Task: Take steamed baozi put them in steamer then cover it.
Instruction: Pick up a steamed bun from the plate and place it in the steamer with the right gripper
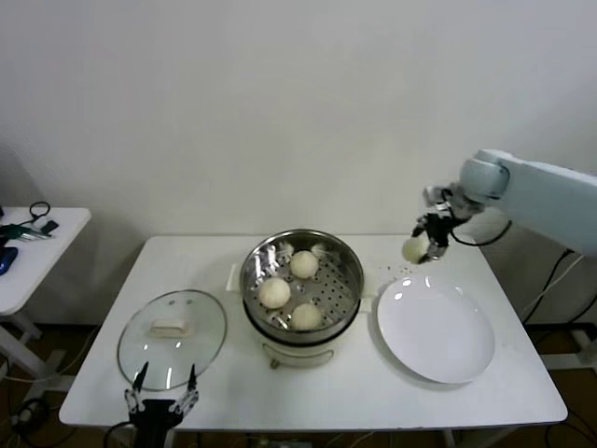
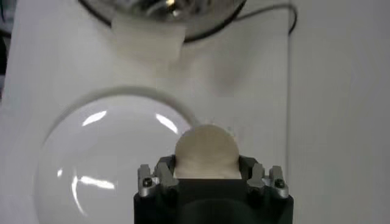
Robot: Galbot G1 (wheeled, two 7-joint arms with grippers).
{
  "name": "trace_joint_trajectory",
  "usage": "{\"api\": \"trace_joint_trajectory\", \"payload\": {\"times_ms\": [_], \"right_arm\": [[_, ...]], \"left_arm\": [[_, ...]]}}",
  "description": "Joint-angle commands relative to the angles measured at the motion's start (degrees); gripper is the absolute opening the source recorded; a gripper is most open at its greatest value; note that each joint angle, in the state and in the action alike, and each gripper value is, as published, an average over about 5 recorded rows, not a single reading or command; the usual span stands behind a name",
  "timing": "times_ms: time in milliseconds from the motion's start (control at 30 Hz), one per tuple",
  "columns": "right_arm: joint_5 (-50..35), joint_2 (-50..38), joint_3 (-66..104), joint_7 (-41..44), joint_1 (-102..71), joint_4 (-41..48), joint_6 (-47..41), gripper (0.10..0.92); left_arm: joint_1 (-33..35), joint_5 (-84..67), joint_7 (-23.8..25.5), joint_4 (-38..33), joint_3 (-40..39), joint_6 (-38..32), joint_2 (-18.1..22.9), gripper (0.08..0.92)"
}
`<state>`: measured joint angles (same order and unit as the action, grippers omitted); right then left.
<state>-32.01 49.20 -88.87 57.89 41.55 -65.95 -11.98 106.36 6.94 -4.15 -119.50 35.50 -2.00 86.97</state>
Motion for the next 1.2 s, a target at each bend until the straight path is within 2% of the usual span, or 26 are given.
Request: {"api": "trace_joint_trajectory", "payload": {"times_ms": [33, 267, 767, 1200], "right_arm": [[-20.73, 10.5, -10.18, -4.9, 12.82, -4.27, -3.52, 0.676], [-25.35, 14.07, -13.67, -8.34, 13.43, -7.12, -5.73, 0.672], [-24.87, 24.23, -14.83, -10.64, 5.53, -5.46, -7.31, 0.67], [-22.99, 25.16, -16.35, -10.37, 2.49, -5.57, -7.7, 0.67]], "left_arm": [[0.59, 0.48, 0.08, -0.12, -0.74, -0.62, -0.29, 0.823], [0.74, 0.56, 0.07, -0.06, -1.83, -0.96, -0.54, 0.823], [0.07, -0.31, 0.12, 0.84, -1.34, -0.87, -1.22, 0.823], [-0.43, -1.0, 0.14, 1.44, -0.82, -0.73, -1.53, 0.823]]}}
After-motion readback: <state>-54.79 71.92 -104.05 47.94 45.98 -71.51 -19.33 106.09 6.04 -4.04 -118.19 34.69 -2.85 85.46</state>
